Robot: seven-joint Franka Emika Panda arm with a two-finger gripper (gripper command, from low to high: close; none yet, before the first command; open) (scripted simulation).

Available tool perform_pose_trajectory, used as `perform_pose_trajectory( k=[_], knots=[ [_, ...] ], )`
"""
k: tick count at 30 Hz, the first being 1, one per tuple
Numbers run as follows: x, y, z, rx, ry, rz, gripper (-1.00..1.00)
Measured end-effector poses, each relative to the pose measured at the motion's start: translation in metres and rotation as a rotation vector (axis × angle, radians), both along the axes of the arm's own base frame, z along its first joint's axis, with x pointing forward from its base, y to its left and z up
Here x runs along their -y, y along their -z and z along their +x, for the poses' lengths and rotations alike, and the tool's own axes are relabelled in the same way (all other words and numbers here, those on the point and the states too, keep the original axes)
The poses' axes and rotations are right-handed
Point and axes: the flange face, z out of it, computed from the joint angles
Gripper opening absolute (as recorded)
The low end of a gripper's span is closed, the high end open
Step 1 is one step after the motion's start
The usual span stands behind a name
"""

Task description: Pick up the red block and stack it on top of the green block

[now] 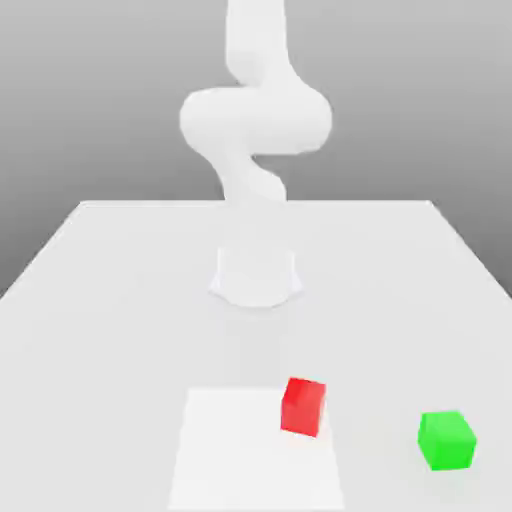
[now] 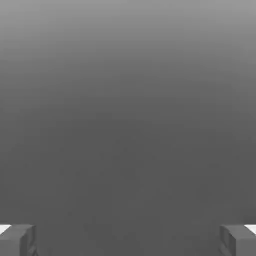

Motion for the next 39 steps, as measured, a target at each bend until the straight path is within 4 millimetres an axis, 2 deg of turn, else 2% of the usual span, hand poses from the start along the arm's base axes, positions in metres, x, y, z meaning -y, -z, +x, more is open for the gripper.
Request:
perform_pose_trajectory(
  k=[2, 5, 10, 15, 21, 23, 32, 33, 39],
  knots=[
    [-0.003, 0.046, 0.023, -0.067, -0.100, -0.037, 0.00],
    [-0.013, 0.113, 0.047, -0.157, -0.246, -0.091, 0.00],
    [-0.036, 0.226, 0.061, -0.298, -0.493, -0.190, 0.00],
    [-0.057, 0.331, 0.045, -0.430, -0.746, -0.298, 0.00],
    [-0.066, 0.436, -0.003, -0.579, -1.054, -0.440, 0.00],
    [-0.066, 0.453, -0.009, -0.595, -1.095, -0.460, 0.00],
    [-0.065, 0.511, -0.011, -0.601, -1.106, -0.466, 0.00],
    [-0.065, 0.516, -0.013, -0.602, -1.106, -0.464, -1.00],
    [-0.065, 0.519, -0.013, -0.605, -1.106, -0.462, -1.00]
  ],
)
